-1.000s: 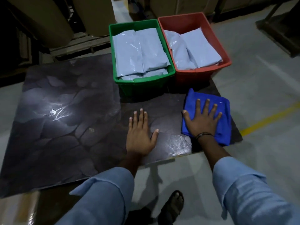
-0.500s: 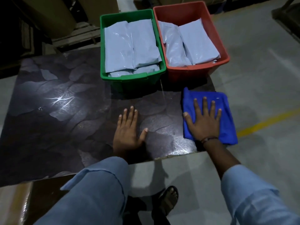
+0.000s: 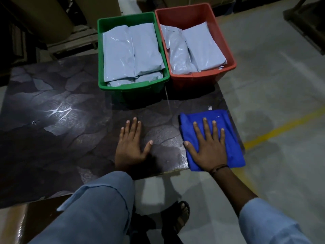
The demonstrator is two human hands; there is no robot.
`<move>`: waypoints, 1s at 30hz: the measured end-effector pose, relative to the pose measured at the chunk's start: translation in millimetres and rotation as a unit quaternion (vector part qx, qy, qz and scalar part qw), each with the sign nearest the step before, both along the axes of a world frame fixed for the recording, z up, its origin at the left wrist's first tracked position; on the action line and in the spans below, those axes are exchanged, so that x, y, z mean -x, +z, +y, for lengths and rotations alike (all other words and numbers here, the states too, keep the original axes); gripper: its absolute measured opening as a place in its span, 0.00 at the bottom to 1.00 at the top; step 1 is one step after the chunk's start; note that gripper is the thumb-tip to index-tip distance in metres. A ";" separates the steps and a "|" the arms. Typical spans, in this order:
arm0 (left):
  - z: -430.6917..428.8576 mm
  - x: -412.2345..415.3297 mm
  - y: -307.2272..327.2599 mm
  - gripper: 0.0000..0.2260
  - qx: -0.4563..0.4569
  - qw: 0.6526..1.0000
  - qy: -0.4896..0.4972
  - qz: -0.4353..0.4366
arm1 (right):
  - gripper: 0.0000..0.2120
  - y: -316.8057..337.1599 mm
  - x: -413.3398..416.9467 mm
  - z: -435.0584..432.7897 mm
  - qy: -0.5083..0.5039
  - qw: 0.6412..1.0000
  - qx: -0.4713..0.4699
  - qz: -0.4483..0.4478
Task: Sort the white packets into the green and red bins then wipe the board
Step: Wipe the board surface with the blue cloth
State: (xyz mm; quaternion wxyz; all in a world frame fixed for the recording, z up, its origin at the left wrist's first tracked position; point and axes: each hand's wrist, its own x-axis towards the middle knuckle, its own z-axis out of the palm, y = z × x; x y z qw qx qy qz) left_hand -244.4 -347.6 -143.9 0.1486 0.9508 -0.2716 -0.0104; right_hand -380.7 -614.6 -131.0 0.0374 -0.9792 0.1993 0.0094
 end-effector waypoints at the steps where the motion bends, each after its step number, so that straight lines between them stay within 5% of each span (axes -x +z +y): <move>1: -0.2 -0.4 -0.2 0.38 -0.003 1.000 -0.001 -0.002 | 0.38 0.9 -9.7 -7.0 -0.022 1.000 -0.005 0.009; 9: 0.6 -0.3 -3.3 0.37 0.004 1.000 -0.005 -0.023 | 0.41 1.7 -84.9 -33.7 -0.153 0.987 -0.044 0.038; 16: 0.5 -0.5 -5.2 0.37 0.014 0.999 -0.002 -0.043 | 0.39 -2.6 -15.1 2.3 -0.034 0.999 -0.006 0.000; 26: 0.5 -2.4 -8.0 0.36 0.022 0.998 -0.006 -0.056 | 0.41 -3.7 -81.1 -40.1 -0.171 0.985 -0.023 0.018; 30: 0.7 -2.8 -8.0 0.36 0.021 0.998 -0.008 -0.059 | 0.38 -4.4 -90.6 -9.6 -0.056 0.998 -0.013 -0.010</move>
